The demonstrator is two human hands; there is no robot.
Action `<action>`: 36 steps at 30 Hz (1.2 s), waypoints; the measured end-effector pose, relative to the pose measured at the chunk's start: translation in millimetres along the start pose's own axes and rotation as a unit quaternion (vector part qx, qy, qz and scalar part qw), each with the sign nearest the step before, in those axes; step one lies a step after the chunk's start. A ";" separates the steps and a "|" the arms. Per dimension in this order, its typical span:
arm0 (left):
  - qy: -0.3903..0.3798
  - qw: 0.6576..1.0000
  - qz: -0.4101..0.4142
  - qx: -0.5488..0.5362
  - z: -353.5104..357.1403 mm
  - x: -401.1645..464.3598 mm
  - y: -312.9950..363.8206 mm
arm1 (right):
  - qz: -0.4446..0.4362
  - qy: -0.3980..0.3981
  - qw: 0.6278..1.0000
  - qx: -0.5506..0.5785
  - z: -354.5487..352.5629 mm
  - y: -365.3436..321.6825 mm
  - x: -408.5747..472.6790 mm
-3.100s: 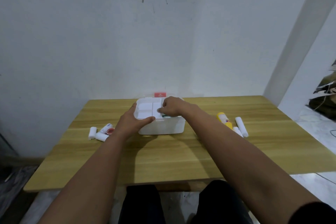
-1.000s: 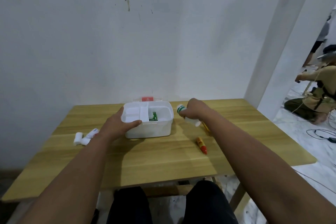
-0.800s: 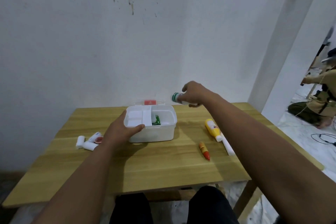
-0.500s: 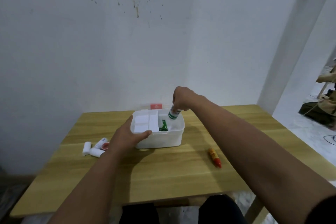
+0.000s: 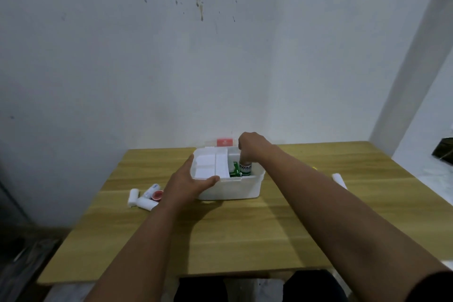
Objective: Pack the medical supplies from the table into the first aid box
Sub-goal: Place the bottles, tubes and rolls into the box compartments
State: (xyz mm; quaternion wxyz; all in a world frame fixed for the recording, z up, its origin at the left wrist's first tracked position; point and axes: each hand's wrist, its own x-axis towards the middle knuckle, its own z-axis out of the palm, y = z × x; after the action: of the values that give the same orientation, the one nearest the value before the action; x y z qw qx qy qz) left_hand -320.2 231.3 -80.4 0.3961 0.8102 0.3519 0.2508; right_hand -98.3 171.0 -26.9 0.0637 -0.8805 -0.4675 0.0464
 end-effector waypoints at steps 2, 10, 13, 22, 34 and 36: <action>0.004 1.000 -0.003 -0.002 0.5 -1.3 -0.2 | -0.002 0.024 0.999 0.035 -14.2 8.3 -1.7; 0.019 1.000 -0.004 -0.006 2.4 -3.4 5.6 | 0.115 0.104 0.988 -0.017 -61.9 77.3 -26.8; 0.015 1.000 -0.003 -0.007 1.5 -4.7 7.2 | 0.177 0.057 0.981 -0.056 -52.1 103.5 -41.5; 0.013 1.000 -0.002 -0.009 -1.5 -4.5 8.0 | 0.297 -0.114 0.942 -0.107 -2.8 134.5 -61.7; 0.011 1.000 0.016 0.009 -2.3 -0.6 3.1 | 0.152 0.032 0.983 0.094 -48.1 103.3 -36.0; 0.011 1.000 0.017 0.011 -1.7 0.8 2.6 | 0.134 0.041 0.980 0.143 -71.7 89.1 -36.8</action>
State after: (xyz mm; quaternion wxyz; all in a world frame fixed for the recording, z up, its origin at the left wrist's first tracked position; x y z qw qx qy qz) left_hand -319.9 231.6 -77.3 0.3787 0.8176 0.3449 0.2629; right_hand -35.8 86.1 30.8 0.2016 -0.9178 -0.3311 0.0852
